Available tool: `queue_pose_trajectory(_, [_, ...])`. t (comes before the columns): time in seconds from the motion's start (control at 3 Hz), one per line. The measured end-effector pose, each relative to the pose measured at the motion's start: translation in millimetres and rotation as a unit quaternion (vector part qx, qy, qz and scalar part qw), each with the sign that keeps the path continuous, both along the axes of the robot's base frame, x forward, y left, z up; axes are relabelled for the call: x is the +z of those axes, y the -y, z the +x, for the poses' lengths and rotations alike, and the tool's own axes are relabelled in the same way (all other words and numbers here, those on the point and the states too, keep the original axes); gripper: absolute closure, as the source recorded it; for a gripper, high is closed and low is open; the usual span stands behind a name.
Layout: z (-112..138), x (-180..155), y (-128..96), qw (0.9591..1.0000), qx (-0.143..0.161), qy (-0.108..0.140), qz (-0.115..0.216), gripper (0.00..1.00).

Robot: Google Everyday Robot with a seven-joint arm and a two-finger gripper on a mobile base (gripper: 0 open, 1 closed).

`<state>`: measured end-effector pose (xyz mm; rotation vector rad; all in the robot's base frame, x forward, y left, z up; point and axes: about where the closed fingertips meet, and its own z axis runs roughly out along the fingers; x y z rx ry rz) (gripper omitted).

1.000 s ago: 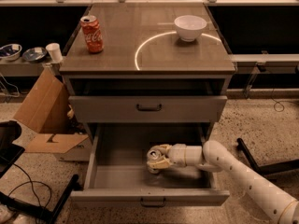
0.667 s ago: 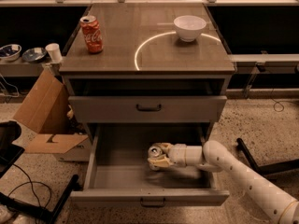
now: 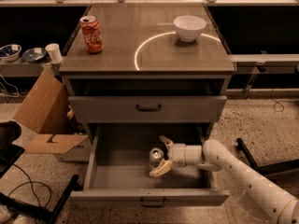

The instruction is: Place 7up can into middle drawer

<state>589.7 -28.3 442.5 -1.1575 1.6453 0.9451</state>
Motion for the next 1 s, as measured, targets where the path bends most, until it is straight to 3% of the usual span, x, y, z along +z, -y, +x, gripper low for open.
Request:
queue_pose_trajectory(0.33, [-4,14,-2,0.9995,0.025,-0.018,-0.008,0.00])
queue_pose_trajectory(0.67, [-23,36,6,0.9955,0.076,-0.040,-0.040,0.00])
queue_pose_trajectory(1.0, [-45,63,27,0.9924,0.095,-0.031,-0.072,0.00])
